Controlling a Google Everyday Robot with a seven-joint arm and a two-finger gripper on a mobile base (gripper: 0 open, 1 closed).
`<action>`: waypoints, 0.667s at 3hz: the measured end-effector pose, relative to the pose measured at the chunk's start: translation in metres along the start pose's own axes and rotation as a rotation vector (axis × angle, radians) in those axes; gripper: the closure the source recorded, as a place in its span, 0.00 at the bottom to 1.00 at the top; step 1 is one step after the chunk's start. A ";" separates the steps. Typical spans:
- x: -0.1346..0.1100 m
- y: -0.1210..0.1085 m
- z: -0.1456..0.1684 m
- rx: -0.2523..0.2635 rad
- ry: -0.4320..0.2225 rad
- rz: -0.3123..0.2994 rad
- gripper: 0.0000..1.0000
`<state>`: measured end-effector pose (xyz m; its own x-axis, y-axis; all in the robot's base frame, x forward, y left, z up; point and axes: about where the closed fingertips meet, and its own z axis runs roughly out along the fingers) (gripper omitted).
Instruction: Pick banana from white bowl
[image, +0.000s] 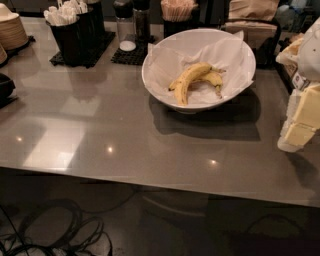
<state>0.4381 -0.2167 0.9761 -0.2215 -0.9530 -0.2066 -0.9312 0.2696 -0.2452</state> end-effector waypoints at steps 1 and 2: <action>0.000 0.000 0.000 0.000 0.000 0.000 0.00; -0.010 -0.008 0.001 0.002 -0.042 -0.037 0.00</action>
Offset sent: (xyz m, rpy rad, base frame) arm 0.0231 0.0176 0.0038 0.0706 -0.0244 0.1147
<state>0.4477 -0.2090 0.9796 -0.1746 -0.9557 -0.2370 -0.9378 0.2348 -0.2558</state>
